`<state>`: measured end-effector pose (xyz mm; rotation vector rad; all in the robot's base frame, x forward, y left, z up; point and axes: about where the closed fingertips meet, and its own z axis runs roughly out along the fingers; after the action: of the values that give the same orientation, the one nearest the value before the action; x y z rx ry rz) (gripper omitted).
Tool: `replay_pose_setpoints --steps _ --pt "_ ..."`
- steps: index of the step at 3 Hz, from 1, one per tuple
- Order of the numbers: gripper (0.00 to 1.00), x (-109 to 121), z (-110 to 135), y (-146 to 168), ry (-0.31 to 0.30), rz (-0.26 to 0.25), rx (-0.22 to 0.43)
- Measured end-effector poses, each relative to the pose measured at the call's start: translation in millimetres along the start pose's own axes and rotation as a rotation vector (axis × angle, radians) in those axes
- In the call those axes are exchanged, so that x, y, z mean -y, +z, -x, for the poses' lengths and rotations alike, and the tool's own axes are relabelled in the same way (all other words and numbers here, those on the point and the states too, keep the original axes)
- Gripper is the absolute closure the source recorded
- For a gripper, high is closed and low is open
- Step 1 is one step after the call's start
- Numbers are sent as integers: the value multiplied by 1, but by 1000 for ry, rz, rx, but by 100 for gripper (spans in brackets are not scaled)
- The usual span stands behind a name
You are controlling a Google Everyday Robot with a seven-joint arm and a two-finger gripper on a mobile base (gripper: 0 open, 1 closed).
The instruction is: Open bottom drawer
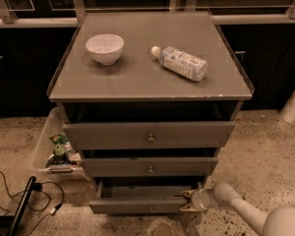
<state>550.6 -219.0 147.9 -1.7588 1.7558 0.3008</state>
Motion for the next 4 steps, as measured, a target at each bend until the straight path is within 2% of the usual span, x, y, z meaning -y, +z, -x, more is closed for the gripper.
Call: replay_pose_setpoints --steps 1,2,4 --pt "89 -1 3 -3 0 0 0" --pt "86 -10 2 -7 2 5 -1" --pt "39 -10 2 -7 2 5 -1"
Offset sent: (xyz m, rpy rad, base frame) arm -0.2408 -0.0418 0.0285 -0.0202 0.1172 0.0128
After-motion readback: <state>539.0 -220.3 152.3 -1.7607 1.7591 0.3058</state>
